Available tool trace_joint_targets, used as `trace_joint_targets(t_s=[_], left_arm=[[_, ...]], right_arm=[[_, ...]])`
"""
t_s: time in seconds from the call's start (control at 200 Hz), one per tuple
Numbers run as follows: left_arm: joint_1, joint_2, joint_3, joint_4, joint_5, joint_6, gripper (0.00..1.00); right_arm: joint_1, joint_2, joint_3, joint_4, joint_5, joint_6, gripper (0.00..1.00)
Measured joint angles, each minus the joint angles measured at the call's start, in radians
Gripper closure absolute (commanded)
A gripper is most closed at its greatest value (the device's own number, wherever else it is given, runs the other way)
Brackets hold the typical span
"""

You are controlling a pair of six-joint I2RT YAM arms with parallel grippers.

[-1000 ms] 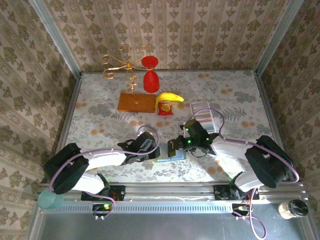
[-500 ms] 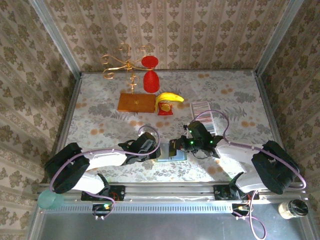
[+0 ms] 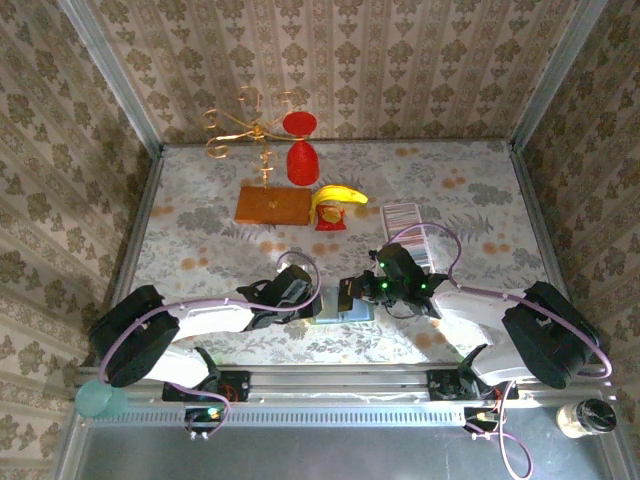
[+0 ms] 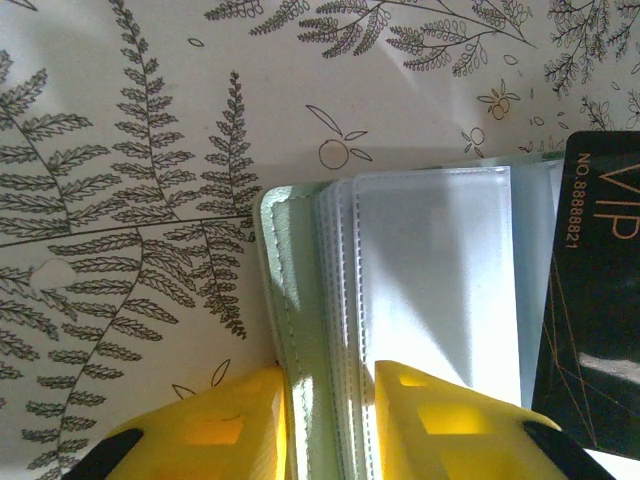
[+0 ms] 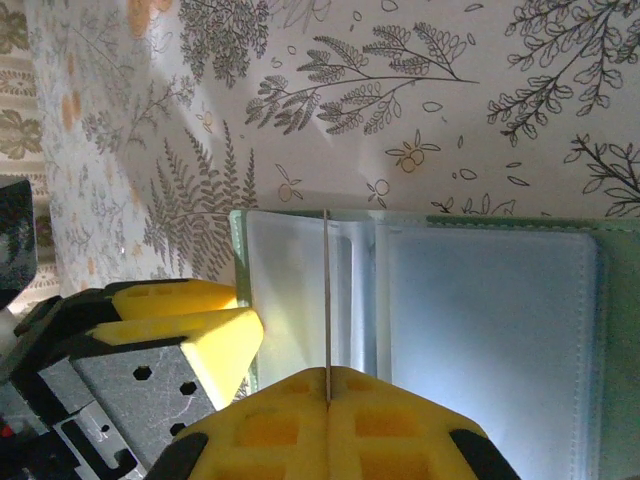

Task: Put the credit cards into the card holder
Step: Insert the credit card into the card slot.

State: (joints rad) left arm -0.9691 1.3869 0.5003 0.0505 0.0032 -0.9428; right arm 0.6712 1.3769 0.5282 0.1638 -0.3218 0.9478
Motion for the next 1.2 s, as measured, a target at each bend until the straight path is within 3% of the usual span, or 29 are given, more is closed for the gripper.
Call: trace_joint_targets(t_s=[1.2], left_arm=[[-0.006, 0.0, -0.003, 0.007, -0.008, -0.001, 0.74]], right_arm=[[0.014, 0.047, -0.013, 0.048, 0.021, 0.029, 1.0]])
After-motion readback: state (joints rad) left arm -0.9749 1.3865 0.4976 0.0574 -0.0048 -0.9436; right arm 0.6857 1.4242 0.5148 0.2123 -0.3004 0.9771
